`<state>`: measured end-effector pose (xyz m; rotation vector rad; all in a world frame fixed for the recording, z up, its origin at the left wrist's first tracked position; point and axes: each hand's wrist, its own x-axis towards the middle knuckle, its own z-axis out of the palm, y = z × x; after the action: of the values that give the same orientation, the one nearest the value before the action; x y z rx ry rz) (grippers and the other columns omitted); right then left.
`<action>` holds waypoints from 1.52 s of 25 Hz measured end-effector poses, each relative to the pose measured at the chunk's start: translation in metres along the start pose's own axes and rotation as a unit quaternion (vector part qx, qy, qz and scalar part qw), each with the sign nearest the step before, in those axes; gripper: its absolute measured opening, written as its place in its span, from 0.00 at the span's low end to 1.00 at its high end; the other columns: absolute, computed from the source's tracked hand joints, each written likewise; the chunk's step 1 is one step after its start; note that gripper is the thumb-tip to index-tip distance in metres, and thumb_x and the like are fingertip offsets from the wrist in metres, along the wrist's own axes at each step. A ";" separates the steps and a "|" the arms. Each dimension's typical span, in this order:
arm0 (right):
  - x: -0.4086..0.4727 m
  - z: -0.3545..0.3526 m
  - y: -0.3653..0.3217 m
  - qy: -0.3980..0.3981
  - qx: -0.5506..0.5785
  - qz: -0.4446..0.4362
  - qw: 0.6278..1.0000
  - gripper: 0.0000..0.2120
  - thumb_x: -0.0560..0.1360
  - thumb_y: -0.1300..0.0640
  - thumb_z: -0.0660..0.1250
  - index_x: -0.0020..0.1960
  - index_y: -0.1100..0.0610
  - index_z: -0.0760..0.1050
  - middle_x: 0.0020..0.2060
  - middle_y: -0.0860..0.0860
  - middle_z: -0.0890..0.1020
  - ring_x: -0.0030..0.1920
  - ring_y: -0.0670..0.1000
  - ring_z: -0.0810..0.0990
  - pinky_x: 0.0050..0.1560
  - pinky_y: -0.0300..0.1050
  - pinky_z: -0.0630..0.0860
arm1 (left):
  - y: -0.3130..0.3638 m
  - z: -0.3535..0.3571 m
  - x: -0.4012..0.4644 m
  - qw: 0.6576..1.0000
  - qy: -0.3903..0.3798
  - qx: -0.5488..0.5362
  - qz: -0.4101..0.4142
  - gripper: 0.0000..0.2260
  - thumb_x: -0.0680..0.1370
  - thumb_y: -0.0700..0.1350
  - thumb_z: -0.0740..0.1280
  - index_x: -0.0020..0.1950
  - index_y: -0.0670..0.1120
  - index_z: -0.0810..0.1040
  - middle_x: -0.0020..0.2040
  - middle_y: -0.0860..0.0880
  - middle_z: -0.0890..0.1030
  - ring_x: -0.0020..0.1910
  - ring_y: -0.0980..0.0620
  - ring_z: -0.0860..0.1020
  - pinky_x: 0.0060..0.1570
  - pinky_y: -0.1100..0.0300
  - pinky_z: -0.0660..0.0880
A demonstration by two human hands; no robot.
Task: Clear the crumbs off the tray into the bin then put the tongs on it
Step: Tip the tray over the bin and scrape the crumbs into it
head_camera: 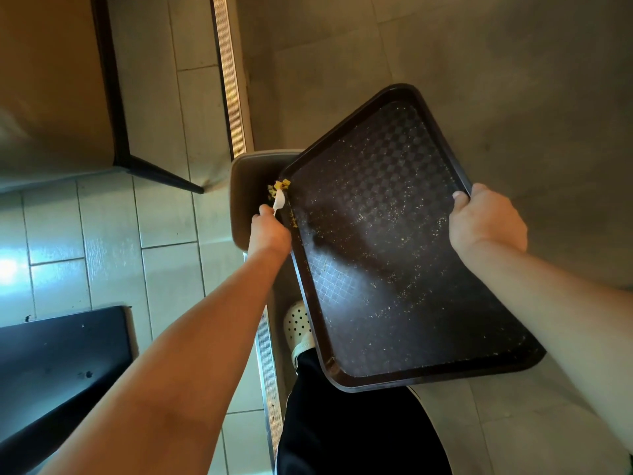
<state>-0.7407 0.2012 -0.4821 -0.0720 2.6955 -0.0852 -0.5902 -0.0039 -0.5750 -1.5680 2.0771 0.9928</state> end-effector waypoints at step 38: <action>-0.015 -0.002 -0.017 0.004 0.011 0.004 1.000 0.15 0.82 0.52 0.51 0.55 0.62 0.71 0.48 0.61 0.78 0.42 0.59 0.71 0.40 0.48 0.63 | -0.013 -0.010 0.011 0.999 0.033 -0.025 0.009 0.16 0.78 0.36 0.58 0.66 0.42 0.65 0.62 0.41 0.71 0.59 0.41 0.73 0.58 0.47 0.73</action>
<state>-0.7277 0.1857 -0.4727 -0.0528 2.7018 -0.1134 -0.5805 -0.0202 -0.5791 -1.6316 2.1293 1.0189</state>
